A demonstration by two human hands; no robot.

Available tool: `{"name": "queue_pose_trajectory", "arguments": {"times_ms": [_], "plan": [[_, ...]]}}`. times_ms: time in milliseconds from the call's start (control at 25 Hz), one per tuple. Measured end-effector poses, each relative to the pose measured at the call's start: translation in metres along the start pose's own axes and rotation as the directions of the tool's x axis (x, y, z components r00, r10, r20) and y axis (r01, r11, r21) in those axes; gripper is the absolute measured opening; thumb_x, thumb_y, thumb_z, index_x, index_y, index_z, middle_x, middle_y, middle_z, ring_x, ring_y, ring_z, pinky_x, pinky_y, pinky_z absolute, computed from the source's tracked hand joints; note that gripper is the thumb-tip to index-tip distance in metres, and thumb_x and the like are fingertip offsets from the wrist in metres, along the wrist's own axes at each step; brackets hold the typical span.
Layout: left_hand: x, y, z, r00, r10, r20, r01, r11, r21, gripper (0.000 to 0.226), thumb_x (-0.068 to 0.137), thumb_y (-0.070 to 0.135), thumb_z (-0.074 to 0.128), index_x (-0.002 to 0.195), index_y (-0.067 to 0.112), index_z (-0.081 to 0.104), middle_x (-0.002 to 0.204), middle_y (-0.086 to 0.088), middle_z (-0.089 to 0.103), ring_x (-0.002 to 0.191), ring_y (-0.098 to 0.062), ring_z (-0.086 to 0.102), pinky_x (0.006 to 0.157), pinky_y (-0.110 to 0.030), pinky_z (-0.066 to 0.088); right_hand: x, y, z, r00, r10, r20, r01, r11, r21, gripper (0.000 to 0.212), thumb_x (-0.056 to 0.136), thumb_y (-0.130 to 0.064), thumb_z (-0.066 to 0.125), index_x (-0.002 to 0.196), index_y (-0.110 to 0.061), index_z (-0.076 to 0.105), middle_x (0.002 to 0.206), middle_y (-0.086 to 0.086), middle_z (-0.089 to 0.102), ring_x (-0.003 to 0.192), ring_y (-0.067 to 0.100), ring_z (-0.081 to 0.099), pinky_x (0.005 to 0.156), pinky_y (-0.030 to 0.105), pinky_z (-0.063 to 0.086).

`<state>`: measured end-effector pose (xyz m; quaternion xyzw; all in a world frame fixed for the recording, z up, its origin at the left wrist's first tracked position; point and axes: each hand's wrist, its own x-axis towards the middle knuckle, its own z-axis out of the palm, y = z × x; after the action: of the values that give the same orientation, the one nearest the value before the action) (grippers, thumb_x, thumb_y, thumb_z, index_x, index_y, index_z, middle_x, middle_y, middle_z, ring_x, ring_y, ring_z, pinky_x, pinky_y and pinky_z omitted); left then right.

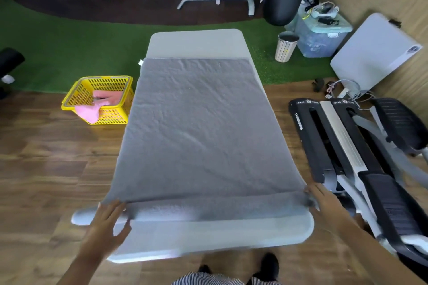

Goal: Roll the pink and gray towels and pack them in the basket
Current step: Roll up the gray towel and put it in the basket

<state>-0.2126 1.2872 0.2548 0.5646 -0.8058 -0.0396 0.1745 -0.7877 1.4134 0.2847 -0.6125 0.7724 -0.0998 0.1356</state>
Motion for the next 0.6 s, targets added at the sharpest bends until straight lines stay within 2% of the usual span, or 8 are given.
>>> {"name": "queue_pose_trajectory", "arguments": {"times_ms": [40, 120, 200, 280, 360, 440, 520, 600], "plan": [[0.0, -0.005, 0.0, 1.0, -0.004, 0.003, 0.004, 1.0, -0.012, 0.06, 0.093, 0.055, 0.037, 0.105, 0.005, 0.069, 0.107, -0.008, 0.065, 0.102, -0.022, 0.058, 0.102, -0.052, 0.036, -0.007, -0.003, 0.006, 0.996, -0.053, -0.072, 0.05, 0.998, -0.038, 0.05, 0.048, 0.01, 0.078, 0.095, -0.003, 0.066, 0.095, 0.011, 0.065, 0.075, 0.031, 0.065, 0.064, 0.036, 0.052], [0.002, -0.011, 0.0, 0.999, 0.01, 0.042, -0.01, 1.0, -0.023, 0.055, 0.089, 0.051, 0.043, 0.107, 0.007, 0.069, 0.108, -0.004, 0.067, 0.107, -0.008, 0.053, 0.11, -0.045, 0.029, -0.016, -0.003, 0.015, 0.993, -0.047, -0.105, 0.039, 0.996, -0.077, 0.058, 0.041, 0.012, 0.081, 0.097, -0.001, 0.068, 0.096, 0.009, 0.066, 0.079, 0.028, 0.066, 0.068, 0.038, 0.053], [0.005, -0.014, 0.002, 0.994, 0.033, 0.109, -0.029, 0.999, -0.038, 0.051, 0.077, 0.04, 0.049, 0.112, 0.007, 0.067, 0.113, -0.005, 0.065, 0.112, -0.013, 0.052, 0.114, -0.038, 0.022, -0.015, -0.001, 0.019, 0.997, 0.055, -0.045, -0.058, 0.996, -0.064, 0.061, 0.04, 0.007, 0.082, 0.099, -0.003, 0.068, 0.098, 0.007, 0.066, 0.083, 0.028, 0.065, 0.07, 0.043, 0.053], [0.011, -0.015, 0.004, 0.993, 0.034, 0.117, -0.028, 0.998, -0.058, 0.048, 0.072, 0.03, 0.045, 0.112, 0.009, 0.064, 0.111, -0.003, 0.059, 0.106, -0.027, 0.054, 0.104, -0.046, 0.036, -0.011, -0.001, 0.018, 0.998, 0.068, 0.008, -0.067, 0.989, -0.132, 0.044, 0.047, -0.003, 0.08, 0.089, -0.011, 0.069, 0.084, 0.003, 0.068, 0.073, 0.027, 0.066, 0.066, 0.041, 0.053], [0.016, -0.009, 0.004, 0.996, 0.019, 0.082, -0.013, 0.997, -0.075, 0.044, 0.072, 0.027, 0.043, 0.107, 0.01, 0.064, 0.105, 0.0, 0.055, 0.098, -0.025, 0.05, 0.091, -0.048, 0.045, -0.005, -0.009, 0.004, 0.993, 0.079, 0.093, -0.06, 0.979, -0.195, 0.01, 0.062, -0.013, 0.068, 0.068, -0.019, 0.062, 0.065, -0.003, 0.061, 0.063, 0.024, 0.061, 0.061, 0.034, 0.045], [0.018, -0.006, 0.008, 0.998, 0.014, 0.066, -0.009, 0.997, -0.08, 0.044, 0.072, 0.027, 0.043, 0.103, 0.008, 0.068, 0.102, 0.001, 0.058, 0.098, -0.022, 0.049, 0.098, -0.041, 0.041, -0.001, -0.011, -0.006, 0.963, 0.153, 0.222, -0.108, 0.973, -0.203, 0.023, 0.075, -0.016, 0.057, 0.056, -0.021, 0.046, 0.055, -0.001, 0.051, 0.06, 0.023, 0.058, 0.057, 0.03, 0.039], [0.016, -0.006, 0.008, 0.997, -0.002, 0.08, 0.006, 0.999, -0.053, 0.044, 0.074, 0.029, 0.044, 0.104, 0.01, 0.07, 0.104, 0.0, 0.064, 0.104, -0.021, 0.055, 0.107, -0.04, 0.03, -0.004, -0.01, -0.01, 0.931, 0.197, 0.307, -0.164, 0.978, -0.129, 0.023, 0.078, -0.016, 0.051, 0.057, -0.019, 0.042, 0.056, -0.001, 0.049, 0.061, 0.022, 0.058, 0.054, 0.024, 0.034], [0.011, -0.004, 0.004, 0.997, -0.031, 0.072, 0.029, 0.999, 0.031, 0.044, 0.074, 0.031, 0.045, 0.108, 0.018, 0.069, 0.107, 0.002, 0.066, 0.106, -0.016, 0.057, 0.105, -0.052, 0.03, -0.011, -0.009, -0.01, 0.966, 0.152, 0.211, -0.142, 0.988, -0.061, 0.003, 0.071, -0.017, 0.053, 0.071, -0.017, 0.057, 0.068, -0.005, 0.056, 0.065, 0.019, 0.058, 0.06, 0.023, 0.039]]}}
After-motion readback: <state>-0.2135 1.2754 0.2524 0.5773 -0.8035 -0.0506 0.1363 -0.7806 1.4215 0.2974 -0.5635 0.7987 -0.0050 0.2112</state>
